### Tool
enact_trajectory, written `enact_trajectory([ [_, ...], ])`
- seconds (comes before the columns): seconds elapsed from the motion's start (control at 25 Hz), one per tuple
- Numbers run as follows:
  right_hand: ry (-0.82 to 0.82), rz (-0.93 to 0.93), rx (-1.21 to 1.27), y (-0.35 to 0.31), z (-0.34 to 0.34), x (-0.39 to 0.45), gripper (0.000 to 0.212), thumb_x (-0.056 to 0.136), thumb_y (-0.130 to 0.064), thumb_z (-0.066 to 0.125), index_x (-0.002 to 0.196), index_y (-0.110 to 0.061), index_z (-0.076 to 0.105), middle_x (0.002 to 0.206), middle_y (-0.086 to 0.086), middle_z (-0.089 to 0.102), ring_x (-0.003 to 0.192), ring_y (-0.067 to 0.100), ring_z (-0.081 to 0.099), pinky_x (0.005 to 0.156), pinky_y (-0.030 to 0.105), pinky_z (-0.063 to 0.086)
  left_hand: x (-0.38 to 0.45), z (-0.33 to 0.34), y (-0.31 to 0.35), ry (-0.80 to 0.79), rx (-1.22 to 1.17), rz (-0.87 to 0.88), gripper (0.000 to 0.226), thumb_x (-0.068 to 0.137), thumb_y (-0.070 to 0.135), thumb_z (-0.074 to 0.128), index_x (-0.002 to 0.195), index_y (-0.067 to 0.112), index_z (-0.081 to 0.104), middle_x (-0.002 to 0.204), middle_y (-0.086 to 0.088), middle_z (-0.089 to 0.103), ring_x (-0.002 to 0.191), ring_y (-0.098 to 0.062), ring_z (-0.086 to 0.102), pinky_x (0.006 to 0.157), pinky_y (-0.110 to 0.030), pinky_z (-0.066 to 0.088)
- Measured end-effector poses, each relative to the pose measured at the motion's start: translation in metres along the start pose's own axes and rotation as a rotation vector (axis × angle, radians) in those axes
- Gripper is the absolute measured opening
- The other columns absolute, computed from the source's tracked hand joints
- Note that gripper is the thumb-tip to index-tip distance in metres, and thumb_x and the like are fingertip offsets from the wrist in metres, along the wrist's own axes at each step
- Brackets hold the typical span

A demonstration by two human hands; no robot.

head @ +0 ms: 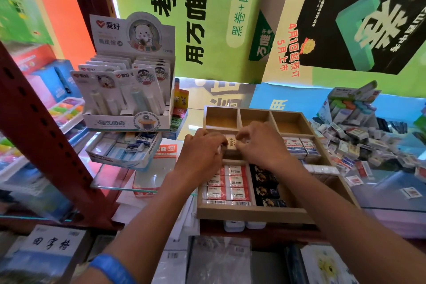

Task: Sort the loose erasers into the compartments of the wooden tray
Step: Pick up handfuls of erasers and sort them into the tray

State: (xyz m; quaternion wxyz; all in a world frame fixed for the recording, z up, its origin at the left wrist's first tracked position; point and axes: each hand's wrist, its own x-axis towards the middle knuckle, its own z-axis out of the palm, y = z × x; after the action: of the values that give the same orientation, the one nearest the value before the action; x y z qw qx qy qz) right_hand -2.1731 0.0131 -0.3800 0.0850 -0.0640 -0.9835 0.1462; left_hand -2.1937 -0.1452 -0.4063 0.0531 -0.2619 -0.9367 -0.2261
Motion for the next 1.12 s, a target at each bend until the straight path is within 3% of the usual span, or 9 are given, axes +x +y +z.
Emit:
enact_trajectory([
  [0.08,0.097,-0.052,0.239,0.003,-0.005,-0.006,0.013,0.089,-0.026,0.067,0.102,-0.024,0.072,0.099,-0.008,0.068,0.092,0.010,0.060,0.081,0.032,0.055,0.000,0.000,0.002,0.137,-0.084,0.021,0.033,0.104,0.035,0.041,0.134,0.027,0.052,0.141,0.005,0.052,0.132,-0.017,0.040,0.103,-0.032,0.032],
  [0.2,-0.059,-0.119,0.706,-0.009,-0.021,-0.019,0.019,0.090,-0.017,0.068,0.108,-0.021,0.070,0.097,-0.009,0.073,0.087,0.007,0.067,0.076,0.024,0.056,-0.007,-0.013,0.020,0.209,-0.846,-0.119,0.032,0.104,0.041,0.038,0.129,0.032,0.054,0.120,0.010,0.062,0.114,-0.011,0.059,0.087,-0.016,0.048],
  [0.28,-0.228,-0.123,0.973,-0.021,-0.028,-0.027,0.024,0.089,-0.012,0.070,0.112,-0.020,0.067,0.097,-0.005,0.075,0.087,0.012,0.072,0.073,0.024,0.058,-0.009,-0.021,0.029,0.162,-1.218,-0.202,0.038,0.100,0.051,0.033,0.125,0.035,0.057,0.113,0.005,0.070,0.104,-0.014,0.069,0.082,-0.031,0.059],
  [0.4,-0.266,-0.050,1.193,-0.028,-0.029,-0.029,0.024,0.086,-0.008,0.072,0.110,-0.012,0.068,0.097,0.003,0.076,0.086,0.019,0.073,0.070,0.025,0.057,-0.008,-0.030,0.028,0.143,-1.335,-0.240,0.047,0.097,0.057,0.035,0.128,0.030,0.058,0.113,-0.002,0.071,0.100,-0.018,0.071,0.077,-0.038,0.060],
  [0.52,-0.226,0.121,1.287,-0.025,-0.026,-0.025,0.022,0.085,-0.009,0.073,0.107,-0.012,0.071,0.098,0.005,0.075,0.088,0.022,0.072,0.071,0.030,0.058,-0.013,-0.034,0.016,0.186,-1.311,-0.302,0.029,0.100,0.031,0.052,0.119,0.014,0.064,0.097,-0.005,0.072,0.082,-0.012,0.070,0.063,-0.022,0.055],
  [0.6,-0.176,0.152,1.252,-0.023,-0.027,-0.022,0.018,0.087,-0.009,0.071,0.104,-0.015,0.074,0.099,0.003,0.075,0.094,0.022,0.070,0.078,0.032,0.058,-0.018,-0.033,0.009,0.206,-1.194,-0.313,0.017,0.096,0.019,0.061,0.109,0.013,0.068,0.094,-0.006,0.072,0.082,-0.015,0.069,0.065,-0.023,0.055],
  [0.72,-0.078,0.296,1.259,-0.027,-0.021,-0.015,0.020,0.086,-0.010,0.073,0.105,-0.017,0.069,0.102,0.005,0.072,0.094,0.023,0.071,0.078,0.032,0.061,-0.023,-0.028,0.009,0.261,-1.228,-0.407,0.008,0.088,0.015,0.070,0.096,0.012,0.069,0.090,-0.006,0.075,0.087,-0.022,0.072,0.073,-0.030,0.059],
  [0.92,-0.190,0.509,1.382,-0.034,-0.004,-0.005,0.021,0.087,-0.014,0.074,0.106,-0.016,0.067,0.103,0.011,0.074,0.088,0.024,0.074,0.078,0.040,0.062,-0.025,-0.017,0.008,0.241,-0.953,-0.418,0.016,0.084,0.025,0.076,0.096,0.020,0.067,0.092,0.003,0.072,0.085,-0.012,0.071,0.071,-0.029,0.059],
  [1.12,0.004,0.177,0.544,-0.034,0.010,0.017,0.026,0.088,-0.019,0.073,0.113,-0.012,0.071,0.108,0.004,0.072,0.083,0.012,0.070,0.073,0.025,0.058,-0.025,-0.013,-0.006,0.269,-0.682,-0.407,0.016,0.090,0.026,0.070,0.103,0.030,0.063,0.100,0.009,0.066,0.087,-0.006,0.064,0.064,-0.022,0.053],
])
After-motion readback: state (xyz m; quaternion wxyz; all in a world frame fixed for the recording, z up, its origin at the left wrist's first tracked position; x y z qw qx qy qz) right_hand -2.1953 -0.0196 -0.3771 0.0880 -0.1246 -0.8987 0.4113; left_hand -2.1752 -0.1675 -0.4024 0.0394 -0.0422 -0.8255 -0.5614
